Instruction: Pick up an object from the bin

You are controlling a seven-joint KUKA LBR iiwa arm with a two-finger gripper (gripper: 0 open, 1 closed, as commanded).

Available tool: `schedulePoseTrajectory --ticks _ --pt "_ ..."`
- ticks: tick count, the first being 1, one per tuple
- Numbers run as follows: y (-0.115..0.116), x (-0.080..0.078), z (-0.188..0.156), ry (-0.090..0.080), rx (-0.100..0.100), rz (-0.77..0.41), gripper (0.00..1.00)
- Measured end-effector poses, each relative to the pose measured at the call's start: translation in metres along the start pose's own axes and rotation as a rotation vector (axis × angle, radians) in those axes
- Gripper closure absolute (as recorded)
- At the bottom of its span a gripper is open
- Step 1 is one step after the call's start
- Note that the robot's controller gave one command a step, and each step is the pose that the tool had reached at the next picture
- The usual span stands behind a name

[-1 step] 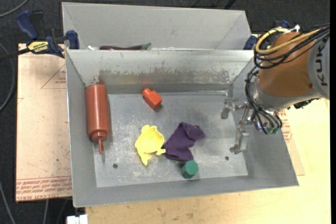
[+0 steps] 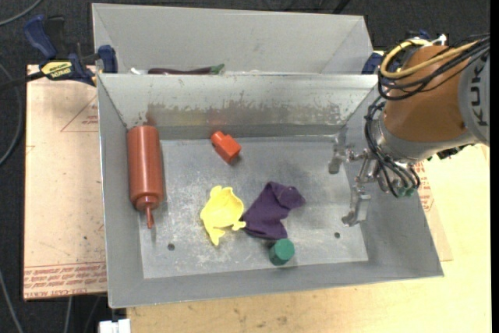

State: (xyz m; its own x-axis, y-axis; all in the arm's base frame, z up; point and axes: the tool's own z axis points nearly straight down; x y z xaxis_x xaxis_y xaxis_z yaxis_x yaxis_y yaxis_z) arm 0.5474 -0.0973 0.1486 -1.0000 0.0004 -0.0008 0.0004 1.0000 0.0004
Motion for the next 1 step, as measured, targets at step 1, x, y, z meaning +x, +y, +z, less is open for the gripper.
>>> schedulePoseTrajectory --ticks 1 --pt "0.0188 -0.0305 0.025 -0.008 0.004 -0.051 0.0"
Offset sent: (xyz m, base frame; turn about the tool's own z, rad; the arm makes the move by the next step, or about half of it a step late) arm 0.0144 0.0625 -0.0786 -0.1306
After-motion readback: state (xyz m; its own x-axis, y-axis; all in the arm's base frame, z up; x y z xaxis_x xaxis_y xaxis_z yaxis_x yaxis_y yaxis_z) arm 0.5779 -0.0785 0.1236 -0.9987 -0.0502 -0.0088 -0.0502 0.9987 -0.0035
